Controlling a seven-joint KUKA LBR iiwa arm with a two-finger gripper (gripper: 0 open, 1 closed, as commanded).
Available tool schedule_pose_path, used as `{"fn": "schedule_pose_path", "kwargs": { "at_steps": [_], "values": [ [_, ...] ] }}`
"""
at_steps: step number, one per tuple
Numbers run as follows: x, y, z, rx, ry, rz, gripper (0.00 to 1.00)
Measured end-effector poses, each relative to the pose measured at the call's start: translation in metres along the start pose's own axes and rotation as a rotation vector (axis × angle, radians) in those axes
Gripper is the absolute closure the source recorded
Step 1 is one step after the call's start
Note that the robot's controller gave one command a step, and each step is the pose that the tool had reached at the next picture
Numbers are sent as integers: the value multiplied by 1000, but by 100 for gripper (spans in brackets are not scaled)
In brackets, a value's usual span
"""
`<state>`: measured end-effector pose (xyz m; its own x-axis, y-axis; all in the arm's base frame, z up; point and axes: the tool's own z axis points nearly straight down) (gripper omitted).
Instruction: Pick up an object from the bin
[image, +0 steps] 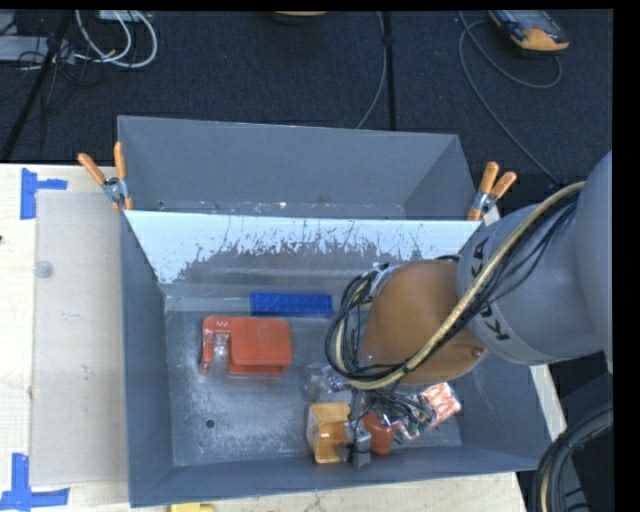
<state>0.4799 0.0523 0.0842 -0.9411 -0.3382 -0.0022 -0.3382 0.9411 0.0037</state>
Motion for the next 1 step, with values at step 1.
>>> {"fn": "schedule_pose_path", "kwargs": {
  "at_steps": [1],
  "values": [
    [7,-2,9,1,-6,115,100]
  ]
}}
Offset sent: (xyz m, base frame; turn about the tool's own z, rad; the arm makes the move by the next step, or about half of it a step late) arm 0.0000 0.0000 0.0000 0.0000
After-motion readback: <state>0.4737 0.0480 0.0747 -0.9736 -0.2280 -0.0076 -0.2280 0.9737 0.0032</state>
